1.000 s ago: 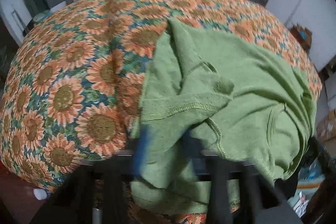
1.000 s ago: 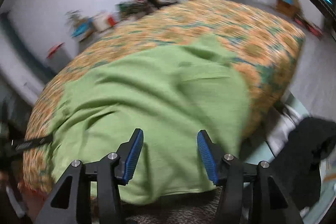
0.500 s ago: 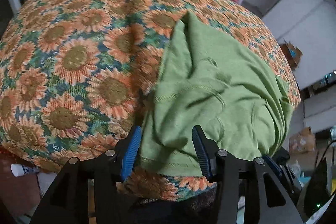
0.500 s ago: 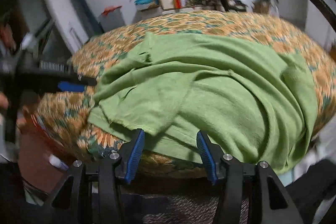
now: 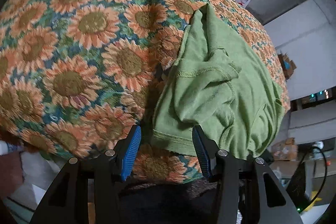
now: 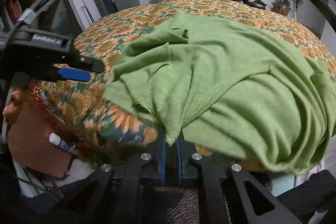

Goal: Fold clothes

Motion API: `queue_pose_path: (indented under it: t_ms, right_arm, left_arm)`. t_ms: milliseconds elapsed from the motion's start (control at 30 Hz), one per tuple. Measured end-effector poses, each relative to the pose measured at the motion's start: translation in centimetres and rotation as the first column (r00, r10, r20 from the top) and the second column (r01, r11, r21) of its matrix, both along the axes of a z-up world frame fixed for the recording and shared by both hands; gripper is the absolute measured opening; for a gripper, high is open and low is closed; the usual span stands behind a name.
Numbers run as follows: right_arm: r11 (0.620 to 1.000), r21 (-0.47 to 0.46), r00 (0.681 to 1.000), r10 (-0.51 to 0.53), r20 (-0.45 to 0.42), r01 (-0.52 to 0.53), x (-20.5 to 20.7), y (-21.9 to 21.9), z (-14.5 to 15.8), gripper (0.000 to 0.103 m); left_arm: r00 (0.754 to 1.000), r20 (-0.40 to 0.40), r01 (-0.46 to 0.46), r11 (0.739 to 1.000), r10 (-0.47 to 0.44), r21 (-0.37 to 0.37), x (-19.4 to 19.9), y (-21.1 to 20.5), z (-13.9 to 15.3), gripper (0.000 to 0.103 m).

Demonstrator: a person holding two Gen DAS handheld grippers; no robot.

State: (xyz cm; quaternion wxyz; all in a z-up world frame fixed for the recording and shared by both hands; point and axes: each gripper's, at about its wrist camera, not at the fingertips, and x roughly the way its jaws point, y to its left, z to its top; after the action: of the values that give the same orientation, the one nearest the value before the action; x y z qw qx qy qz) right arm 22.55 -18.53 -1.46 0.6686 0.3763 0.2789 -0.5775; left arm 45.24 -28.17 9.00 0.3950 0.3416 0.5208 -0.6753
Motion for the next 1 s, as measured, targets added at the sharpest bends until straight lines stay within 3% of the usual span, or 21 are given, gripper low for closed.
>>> queue_pose_path:
  t_ms: [133, 233, 300, 400, 467, 567, 667, 767, 833, 867, 900, 933, 967, 1000]
  right_arm:
    - [0.999, -0.021, 0.996, -0.048, 0.079, 0.05, -2.2, 1.4, 1.2, 0.016]
    - [0.984, -0.035, 0.976, -0.166, 0.144, 0.172, -5.9, 2.3, 2.0, 0.031]
    - [0.957, -0.023, 0.945, -0.281, 0.169, 0.288, -9.0, 3.2, 2.1, 0.037]
    - [0.894, 0.049, 0.875, -0.447, 0.184, 0.446, -13.2, 4.7, 0.9, 0.037]
    - [0.853, 0.102, 0.816, -0.52, 0.253, 0.512, -15.6, 6.1, -0.4, 0.037]
    - [0.826, 0.139, 0.764, -0.56, 0.319, 0.547, -17.0, 7.6, -1.8, 0.038]
    - [0.83, 0.141, 0.74, -0.547, 0.39, 0.539, -17.2, 8.0, -2.5, 0.04]
    - [0.839, 0.132, 0.731, -0.527, 0.432, 0.527, -17.2, 7.2, -2.7, 0.042]
    - [0.846, 0.115, 0.741, -0.514, 0.432, 0.52, -17.0, 6.3, -2.6, 0.043]
    - [0.85, 0.107, 0.745, -0.507, 0.432, 0.516, -16.9, 5.9, -2.6, 0.04]
    - [0.849, 0.104, 0.753, -0.511, 0.414, 0.518, -16.8, 5.5, -2.6, 0.036]
    - [0.846, 0.104, 0.762, -0.519, 0.388, 0.523, -16.7, 5.1, -2.6, 0.024]
    - [0.851, 0.097, 0.774, -0.512, 0.372, 0.516, -16.5, 4.9, -2.5, 0.005]
    - [0.86, 0.088, 0.788, -0.499, 0.361, 0.503, -16.3, 4.9, -2.2, 0.004]
  left_arm:
    - [0.998, -0.011, 0.058, 0.998, -0.058, -0.025, -1.8, 0.4, 0.6, 0.052]
    - [0.995, -0.02, 0.1, 0.994, -0.101, -0.035, -3.5, 0.7, 0.7, 0.052]
    - [0.993, -0.015, 0.113, 0.993, -0.114, -0.028, -4.5, 0.6, 0.5, 0.052]
    - [0.993, -0.021, 0.116, 0.993, -0.116, 0.001, -6.0, 0.3, -0.3, 0.052]
    - [0.991, -0.05, 0.125, 0.992, -0.124, 0.004, -6.8, 0.4, -0.3, 0.052]
    - [0.984, -0.11, 0.147, 0.988, -0.142, 0.038, -7.6, 0.7, -0.1, 0.051]
    - [0.987, -0.065, 0.152, 0.986, -0.148, 0.064, -8.6, 0.7, -0.7, 0.05]
    - [0.986, -0.065, 0.159, 0.985, -0.155, 0.065, -9.7, 0.9, -0.8, 0.048]
    - [0.984, -0.052, 0.174, 0.983, -0.171, 0.054, -10.5, 1.0, -0.7, 0.038]
    - [0.981, -0.033, 0.19, 0.981, -0.189, 0.034, -10.5, 1.1, -0.6, 0.025]
    - [0.979, -0.015, 0.206, 0.978, -0.206, 0.014, -10.5, 1.2, -0.6, 0.004]
    - [0.975, 0.004, 0.222, 0.975, -0.222, -0.006, -10.5, 1.3, -0.5, 0.004]
    - [0.971, 0.024, 0.237, 0.971, -0.237, -0.025, -10.4, 1.4, -0.4, 0.004]
    - [0.968, 0.045, 0.248, 0.968, -0.247, -0.044, -9.9, 1.8, 0.1, 0.004]
